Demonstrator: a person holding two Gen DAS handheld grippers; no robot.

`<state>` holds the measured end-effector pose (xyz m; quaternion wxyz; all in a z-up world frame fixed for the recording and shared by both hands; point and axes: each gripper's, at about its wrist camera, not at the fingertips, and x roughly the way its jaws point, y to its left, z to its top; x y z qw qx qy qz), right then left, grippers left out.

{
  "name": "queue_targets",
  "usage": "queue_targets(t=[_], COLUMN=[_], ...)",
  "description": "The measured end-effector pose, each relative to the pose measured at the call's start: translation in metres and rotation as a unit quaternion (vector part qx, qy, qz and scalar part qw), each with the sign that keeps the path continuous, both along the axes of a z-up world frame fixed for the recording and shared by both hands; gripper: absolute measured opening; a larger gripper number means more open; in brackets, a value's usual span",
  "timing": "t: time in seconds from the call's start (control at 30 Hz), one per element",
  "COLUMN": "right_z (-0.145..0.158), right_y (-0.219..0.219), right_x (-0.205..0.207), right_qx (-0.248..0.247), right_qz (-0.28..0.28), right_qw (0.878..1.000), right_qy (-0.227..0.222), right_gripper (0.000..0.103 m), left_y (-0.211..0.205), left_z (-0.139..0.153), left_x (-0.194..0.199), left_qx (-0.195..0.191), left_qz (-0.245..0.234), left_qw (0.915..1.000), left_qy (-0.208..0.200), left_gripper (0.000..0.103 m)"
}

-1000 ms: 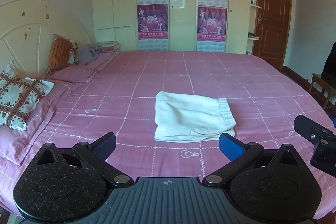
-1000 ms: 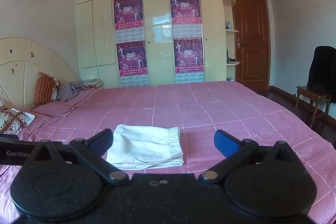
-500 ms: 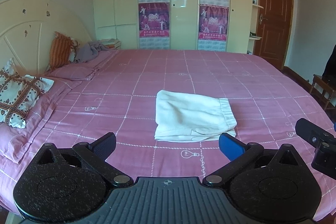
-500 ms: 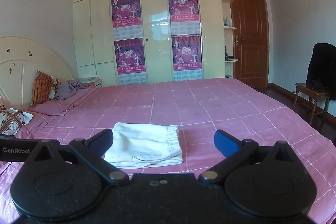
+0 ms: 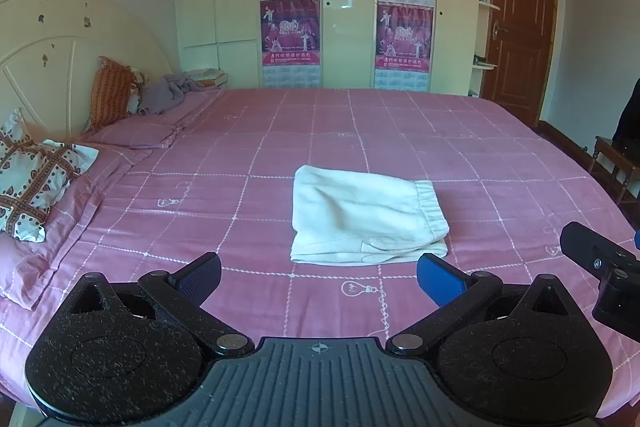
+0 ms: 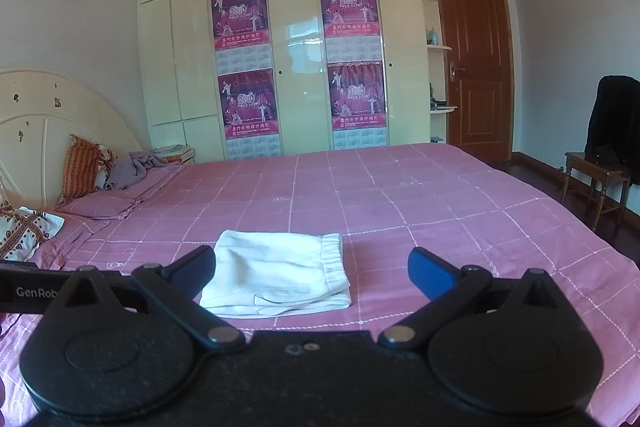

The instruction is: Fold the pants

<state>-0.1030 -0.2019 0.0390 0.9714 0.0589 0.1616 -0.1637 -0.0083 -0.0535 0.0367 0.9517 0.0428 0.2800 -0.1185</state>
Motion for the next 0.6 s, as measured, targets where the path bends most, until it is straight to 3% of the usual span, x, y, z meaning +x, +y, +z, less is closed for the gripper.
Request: queue_targets(t=[0.6], right_z=[-0.0034], right_y=[0.0037], right_x=[0.0009], right_qx=[0.002], right_qz=[0.003], right_qw=[1.0], right_qy=[0.002], right_gripper=[0.103], left_y=[-0.0004], left_z=[-0.0005], left_x=[0.0015], left_qx=[-0.004], left_qz=[0.001], left_qw=[1.0], left_qy=[0.005], left_gripper=[0.103])
